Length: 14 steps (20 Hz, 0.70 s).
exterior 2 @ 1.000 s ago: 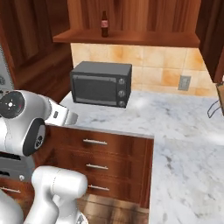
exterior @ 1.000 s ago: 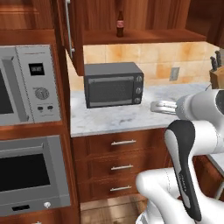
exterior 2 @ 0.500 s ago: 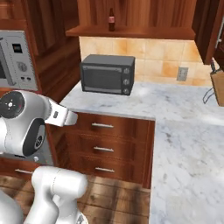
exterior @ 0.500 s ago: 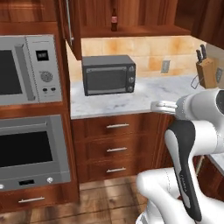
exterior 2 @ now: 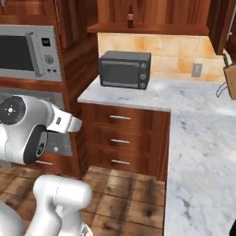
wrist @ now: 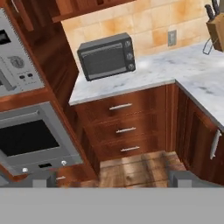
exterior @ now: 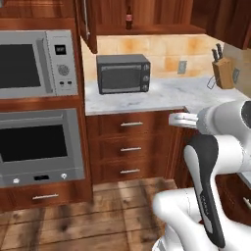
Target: Pick the water bottle, water bottle, bottled drink from the counter and place them in the open cabinet.
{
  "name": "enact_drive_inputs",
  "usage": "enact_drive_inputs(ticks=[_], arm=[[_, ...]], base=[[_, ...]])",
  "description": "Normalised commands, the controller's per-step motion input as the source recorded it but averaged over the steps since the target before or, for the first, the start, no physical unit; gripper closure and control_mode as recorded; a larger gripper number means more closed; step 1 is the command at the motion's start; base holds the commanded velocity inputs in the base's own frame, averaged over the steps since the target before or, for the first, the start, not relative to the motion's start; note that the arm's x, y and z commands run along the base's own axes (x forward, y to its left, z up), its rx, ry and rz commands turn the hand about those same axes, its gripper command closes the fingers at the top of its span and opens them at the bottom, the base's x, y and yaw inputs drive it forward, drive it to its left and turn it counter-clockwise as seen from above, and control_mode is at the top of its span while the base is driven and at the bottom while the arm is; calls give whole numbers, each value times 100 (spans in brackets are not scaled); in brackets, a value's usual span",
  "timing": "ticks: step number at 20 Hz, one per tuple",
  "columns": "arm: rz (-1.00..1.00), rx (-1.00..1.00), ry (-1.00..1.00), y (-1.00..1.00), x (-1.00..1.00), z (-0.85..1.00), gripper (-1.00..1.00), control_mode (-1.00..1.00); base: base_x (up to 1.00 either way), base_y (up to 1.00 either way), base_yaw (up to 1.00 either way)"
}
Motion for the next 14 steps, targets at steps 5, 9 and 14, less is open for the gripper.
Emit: enact_drive_inputs(ticks=[5,9,14], arm=[[0,0,0,0,0,0,-100,100],[0,0,0,0,0,0,-100,100],[0,0,0,0,0,0,-100,100]], base=[[-24,1,88],[-5,0,100],[-5,0,100]])
